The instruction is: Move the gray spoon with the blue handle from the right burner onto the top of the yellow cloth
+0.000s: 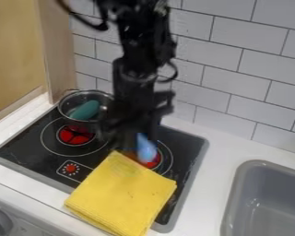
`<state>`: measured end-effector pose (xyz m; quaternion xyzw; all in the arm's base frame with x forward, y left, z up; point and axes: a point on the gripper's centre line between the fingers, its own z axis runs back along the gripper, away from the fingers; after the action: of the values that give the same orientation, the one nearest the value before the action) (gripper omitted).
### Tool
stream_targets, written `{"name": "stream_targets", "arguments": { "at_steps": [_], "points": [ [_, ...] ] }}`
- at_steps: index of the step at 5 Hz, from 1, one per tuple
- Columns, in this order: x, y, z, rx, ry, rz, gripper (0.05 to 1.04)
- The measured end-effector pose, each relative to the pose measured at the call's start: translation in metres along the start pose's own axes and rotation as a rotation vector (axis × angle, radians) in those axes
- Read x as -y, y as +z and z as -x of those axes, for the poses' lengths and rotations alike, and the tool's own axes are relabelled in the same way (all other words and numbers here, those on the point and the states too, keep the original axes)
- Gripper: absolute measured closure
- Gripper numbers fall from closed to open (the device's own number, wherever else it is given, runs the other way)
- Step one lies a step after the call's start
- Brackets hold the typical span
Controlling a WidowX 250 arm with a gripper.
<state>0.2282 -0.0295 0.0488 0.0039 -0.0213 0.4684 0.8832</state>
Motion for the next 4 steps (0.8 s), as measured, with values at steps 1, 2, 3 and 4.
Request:
{"name": "stream_targets", "arguments": {
  "at_steps": [1, 2, 3, 4],
  "points": [
    [-0.015, -0.01, 0.015, -0.047, -0.047, 0.001, 0.776],
    [-0.027, -0.019, 0.019, -0.09, -0.145, 0.012, 0.777],
    [-0.032, -0.031, 0.01, -0.142, -0.303, 0.017, 0.777],
    [-0.011, -0.033, -0.007, -0.112, -0.393, 0.034, 0.776]
  ]
}}
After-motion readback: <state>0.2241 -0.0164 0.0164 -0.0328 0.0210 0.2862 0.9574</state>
